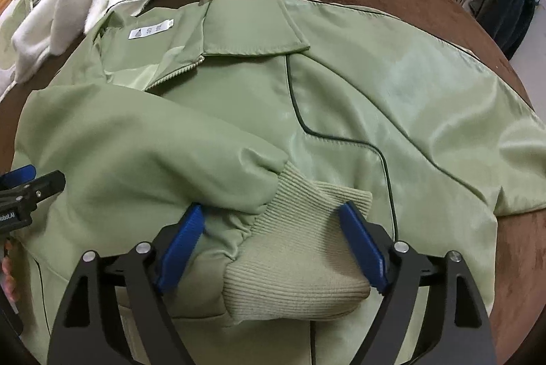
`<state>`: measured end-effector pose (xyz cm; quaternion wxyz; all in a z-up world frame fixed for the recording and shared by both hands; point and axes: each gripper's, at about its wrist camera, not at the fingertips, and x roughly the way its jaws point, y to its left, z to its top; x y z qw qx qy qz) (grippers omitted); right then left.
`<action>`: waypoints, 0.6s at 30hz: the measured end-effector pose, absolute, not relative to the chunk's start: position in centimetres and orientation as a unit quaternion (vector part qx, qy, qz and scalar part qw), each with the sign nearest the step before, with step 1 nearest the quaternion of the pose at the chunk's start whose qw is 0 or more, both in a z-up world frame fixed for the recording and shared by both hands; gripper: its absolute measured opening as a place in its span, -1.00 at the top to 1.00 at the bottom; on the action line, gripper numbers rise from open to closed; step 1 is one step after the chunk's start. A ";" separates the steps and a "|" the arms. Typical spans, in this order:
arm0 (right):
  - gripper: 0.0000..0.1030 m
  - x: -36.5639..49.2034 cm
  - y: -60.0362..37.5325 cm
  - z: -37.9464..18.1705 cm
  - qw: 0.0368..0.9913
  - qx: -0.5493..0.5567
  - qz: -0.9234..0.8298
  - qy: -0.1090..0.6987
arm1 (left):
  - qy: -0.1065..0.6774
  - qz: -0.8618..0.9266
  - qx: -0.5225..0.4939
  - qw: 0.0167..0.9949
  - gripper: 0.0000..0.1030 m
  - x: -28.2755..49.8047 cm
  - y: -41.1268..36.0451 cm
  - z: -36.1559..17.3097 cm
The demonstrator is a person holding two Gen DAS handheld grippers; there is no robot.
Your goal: Fold large clothes
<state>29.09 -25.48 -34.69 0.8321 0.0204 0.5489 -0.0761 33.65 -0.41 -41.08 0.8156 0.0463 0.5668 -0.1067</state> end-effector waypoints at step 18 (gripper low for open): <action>-0.80 22.9 -34.8 -22.5 0.856 0.081 -0.149 0.488 | 0.541 -0.156 0.068 0.824 -0.88 31.1 -8.0 -31.6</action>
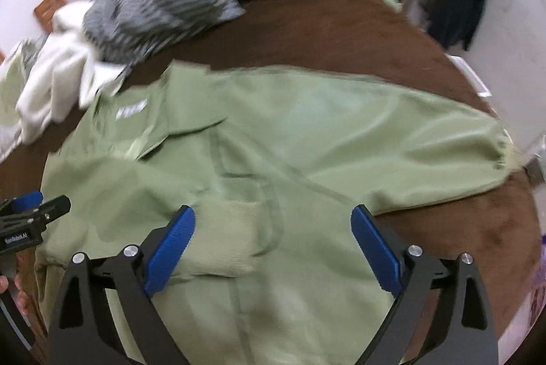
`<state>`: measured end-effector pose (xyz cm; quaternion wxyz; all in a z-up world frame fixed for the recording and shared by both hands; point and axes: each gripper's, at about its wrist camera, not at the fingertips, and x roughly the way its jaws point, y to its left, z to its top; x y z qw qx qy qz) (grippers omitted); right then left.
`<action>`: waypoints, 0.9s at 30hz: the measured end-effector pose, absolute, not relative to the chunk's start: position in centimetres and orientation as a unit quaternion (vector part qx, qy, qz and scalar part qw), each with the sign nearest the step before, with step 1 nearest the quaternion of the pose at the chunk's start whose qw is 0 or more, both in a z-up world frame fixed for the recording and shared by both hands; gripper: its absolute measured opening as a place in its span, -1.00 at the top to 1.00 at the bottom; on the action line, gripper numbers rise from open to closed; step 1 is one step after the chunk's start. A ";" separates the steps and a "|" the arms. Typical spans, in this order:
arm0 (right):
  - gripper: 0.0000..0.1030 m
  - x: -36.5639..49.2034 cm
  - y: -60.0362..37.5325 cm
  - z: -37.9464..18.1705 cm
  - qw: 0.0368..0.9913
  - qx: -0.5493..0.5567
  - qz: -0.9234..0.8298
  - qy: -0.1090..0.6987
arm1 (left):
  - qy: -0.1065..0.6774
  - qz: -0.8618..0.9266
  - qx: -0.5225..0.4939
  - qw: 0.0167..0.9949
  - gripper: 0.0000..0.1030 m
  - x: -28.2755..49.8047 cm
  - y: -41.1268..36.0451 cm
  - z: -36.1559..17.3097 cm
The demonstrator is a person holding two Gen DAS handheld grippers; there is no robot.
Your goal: Fold large clothes
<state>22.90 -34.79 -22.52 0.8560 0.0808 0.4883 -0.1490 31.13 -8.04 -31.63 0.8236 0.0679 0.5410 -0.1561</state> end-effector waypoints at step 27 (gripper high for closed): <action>-0.89 11.8 -66.9 -26.7 0.831 0.174 -0.285 0.446 | 0.561 -0.159 0.127 0.803 -0.89 33.4 -30.7 -40.8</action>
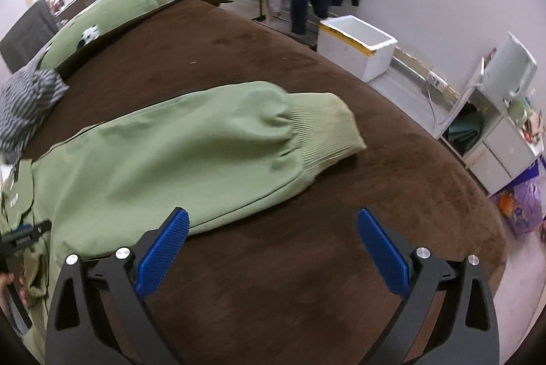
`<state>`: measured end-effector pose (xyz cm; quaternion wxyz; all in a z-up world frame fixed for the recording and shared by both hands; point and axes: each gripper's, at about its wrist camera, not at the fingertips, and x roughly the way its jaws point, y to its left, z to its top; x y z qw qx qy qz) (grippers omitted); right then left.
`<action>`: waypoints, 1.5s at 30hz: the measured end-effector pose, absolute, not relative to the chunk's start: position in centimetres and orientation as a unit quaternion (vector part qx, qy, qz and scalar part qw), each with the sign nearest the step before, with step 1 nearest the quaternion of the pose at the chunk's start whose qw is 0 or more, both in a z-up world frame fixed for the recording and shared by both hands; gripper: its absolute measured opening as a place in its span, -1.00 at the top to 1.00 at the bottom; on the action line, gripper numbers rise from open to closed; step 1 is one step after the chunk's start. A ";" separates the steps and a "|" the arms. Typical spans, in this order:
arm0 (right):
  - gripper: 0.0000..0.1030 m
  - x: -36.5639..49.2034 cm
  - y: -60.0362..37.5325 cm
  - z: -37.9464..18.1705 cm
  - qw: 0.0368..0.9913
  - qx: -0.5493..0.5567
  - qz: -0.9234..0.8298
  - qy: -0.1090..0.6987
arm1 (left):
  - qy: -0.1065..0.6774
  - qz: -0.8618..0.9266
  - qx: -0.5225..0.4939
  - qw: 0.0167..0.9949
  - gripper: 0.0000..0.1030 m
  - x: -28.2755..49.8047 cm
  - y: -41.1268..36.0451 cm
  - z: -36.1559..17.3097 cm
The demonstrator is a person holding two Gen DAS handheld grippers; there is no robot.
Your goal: Fold large clothes
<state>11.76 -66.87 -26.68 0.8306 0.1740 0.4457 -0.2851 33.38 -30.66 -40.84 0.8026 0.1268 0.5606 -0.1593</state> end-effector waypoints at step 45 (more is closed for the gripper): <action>0.71 17.8 -69.9 -23.0 0.881 0.160 -0.203 0.396 | 0.544 -0.133 0.160 0.813 -0.87 32.3 -31.3 -38.0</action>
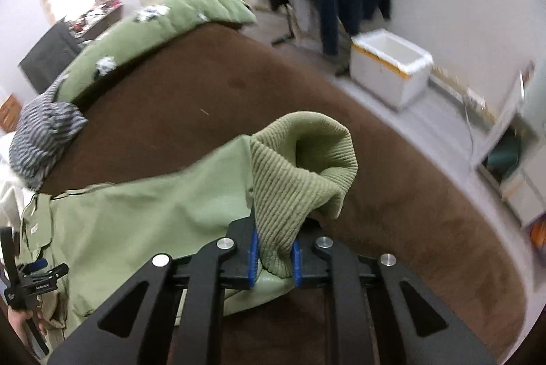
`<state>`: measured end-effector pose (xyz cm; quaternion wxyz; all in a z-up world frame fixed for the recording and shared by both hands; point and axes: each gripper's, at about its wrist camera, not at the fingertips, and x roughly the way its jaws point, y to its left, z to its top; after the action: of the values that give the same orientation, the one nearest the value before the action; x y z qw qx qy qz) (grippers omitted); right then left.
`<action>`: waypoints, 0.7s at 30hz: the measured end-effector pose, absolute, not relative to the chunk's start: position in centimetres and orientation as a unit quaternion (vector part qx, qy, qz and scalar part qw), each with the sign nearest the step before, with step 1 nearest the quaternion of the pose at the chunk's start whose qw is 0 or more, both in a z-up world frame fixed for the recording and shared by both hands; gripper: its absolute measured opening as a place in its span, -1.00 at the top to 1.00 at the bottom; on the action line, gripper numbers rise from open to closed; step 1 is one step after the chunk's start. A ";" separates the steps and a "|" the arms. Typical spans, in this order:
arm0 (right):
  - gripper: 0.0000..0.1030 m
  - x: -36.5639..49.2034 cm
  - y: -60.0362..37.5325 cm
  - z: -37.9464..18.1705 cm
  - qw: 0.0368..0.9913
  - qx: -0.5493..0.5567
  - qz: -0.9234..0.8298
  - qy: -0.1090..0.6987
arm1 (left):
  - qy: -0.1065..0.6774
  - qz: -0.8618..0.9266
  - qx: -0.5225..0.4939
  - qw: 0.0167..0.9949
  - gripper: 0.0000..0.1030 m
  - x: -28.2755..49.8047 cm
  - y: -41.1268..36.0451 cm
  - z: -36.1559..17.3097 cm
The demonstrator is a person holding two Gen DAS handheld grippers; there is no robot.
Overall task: Fold large clothes
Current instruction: 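Grasp the other sleeve cuff with the right tool and fold it across the body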
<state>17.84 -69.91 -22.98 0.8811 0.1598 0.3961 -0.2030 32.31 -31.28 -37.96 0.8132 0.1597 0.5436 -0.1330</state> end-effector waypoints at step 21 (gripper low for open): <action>0.74 24.5 -35.6 -9.9 0.934 0.082 0.049 0.343 | 0.502 -0.051 0.076 0.860 -0.87 23.9 -11.0 -24.1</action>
<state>24.50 -35.61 -9.93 0.9343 0.0823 0.3433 0.0490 23.92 -10.98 -24.12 0.8600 0.0763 0.5020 -0.0507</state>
